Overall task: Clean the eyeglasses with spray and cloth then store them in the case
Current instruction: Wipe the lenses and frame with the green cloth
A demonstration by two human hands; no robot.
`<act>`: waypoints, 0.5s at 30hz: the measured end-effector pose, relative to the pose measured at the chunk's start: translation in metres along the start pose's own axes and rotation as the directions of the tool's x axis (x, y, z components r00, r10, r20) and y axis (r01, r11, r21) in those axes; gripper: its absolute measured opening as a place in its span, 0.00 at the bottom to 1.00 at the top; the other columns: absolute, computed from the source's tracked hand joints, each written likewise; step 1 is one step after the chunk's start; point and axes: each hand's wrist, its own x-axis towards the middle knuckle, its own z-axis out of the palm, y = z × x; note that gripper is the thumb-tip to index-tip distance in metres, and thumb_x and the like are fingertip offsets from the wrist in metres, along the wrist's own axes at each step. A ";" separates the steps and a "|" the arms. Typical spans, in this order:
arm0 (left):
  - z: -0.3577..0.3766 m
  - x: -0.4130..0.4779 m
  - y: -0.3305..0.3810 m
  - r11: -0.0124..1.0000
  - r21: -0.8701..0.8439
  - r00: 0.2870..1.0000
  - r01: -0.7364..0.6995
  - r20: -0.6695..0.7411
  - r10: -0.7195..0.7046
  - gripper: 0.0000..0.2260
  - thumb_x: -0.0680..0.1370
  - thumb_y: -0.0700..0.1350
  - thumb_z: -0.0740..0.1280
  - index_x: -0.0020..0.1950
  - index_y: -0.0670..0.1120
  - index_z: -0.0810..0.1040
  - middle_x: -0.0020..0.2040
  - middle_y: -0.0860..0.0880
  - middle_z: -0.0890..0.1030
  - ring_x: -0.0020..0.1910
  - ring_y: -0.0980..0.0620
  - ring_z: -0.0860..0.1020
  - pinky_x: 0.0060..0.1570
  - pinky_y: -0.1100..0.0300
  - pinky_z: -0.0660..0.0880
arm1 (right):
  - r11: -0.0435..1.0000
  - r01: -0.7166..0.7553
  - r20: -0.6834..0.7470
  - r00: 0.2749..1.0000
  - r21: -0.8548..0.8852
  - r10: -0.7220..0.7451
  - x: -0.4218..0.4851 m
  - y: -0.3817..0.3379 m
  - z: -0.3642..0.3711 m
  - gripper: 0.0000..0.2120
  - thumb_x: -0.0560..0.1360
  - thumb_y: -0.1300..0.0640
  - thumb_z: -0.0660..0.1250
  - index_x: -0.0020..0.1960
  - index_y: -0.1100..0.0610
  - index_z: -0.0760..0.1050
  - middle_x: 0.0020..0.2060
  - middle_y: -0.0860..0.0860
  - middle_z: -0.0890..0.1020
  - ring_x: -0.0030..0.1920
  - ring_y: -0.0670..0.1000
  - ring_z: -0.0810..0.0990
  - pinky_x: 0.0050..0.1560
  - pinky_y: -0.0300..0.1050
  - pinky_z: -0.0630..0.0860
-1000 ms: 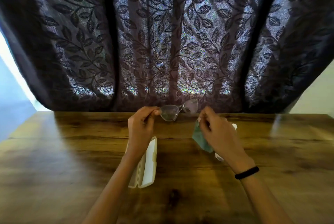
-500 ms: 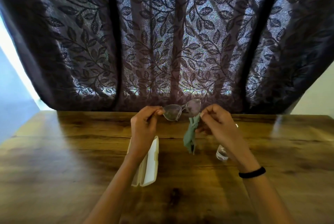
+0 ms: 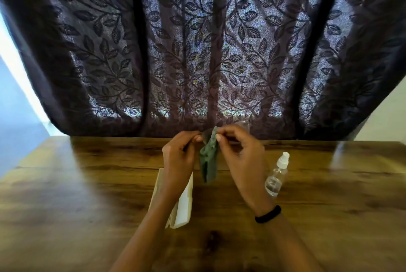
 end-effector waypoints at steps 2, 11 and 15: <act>0.000 0.000 0.001 1.000 0.014 1.000 -0.010 0.005 0.010 0.06 0.72 0.32 0.64 0.45 0.38 0.81 0.41 0.46 0.81 0.40 0.58 0.77 0.42 0.73 0.71 | 0.982 0.102 0.011 0.995 -0.160 -0.102 -0.004 0.000 0.005 0.07 0.74 0.61 0.67 0.52 0.57 0.79 0.46 0.50 0.83 0.48 0.42 0.79 0.50 0.38 0.77; 0.000 0.001 0.000 1.000 -0.020 1.000 0.004 -0.029 -0.005 0.08 0.73 0.29 0.65 0.45 0.38 0.81 0.41 0.44 0.82 0.40 0.54 0.79 0.42 0.65 0.76 | 0.902 0.183 0.065 0.983 -0.390 -0.171 -0.007 0.014 0.003 0.16 0.72 0.68 0.67 0.58 0.60 0.77 0.54 0.54 0.81 0.54 0.53 0.76 0.58 0.36 0.69; -0.001 0.002 0.000 1.000 -0.027 1.000 0.011 -0.020 -0.011 0.07 0.73 0.31 0.64 0.45 0.38 0.81 0.41 0.44 0.82 0.40 0.51 0.80 0.42 0.60 0.77 | 0.921 0.177 0.012 0.983 -0.348 -0.185 -0.002 0.017 -0.003 0.14 0.72 0.69 0.67 0.57 0.60 0.78 0.52 0.55 0.82 0.53 0.51 0.78 0.55 0.43 0.75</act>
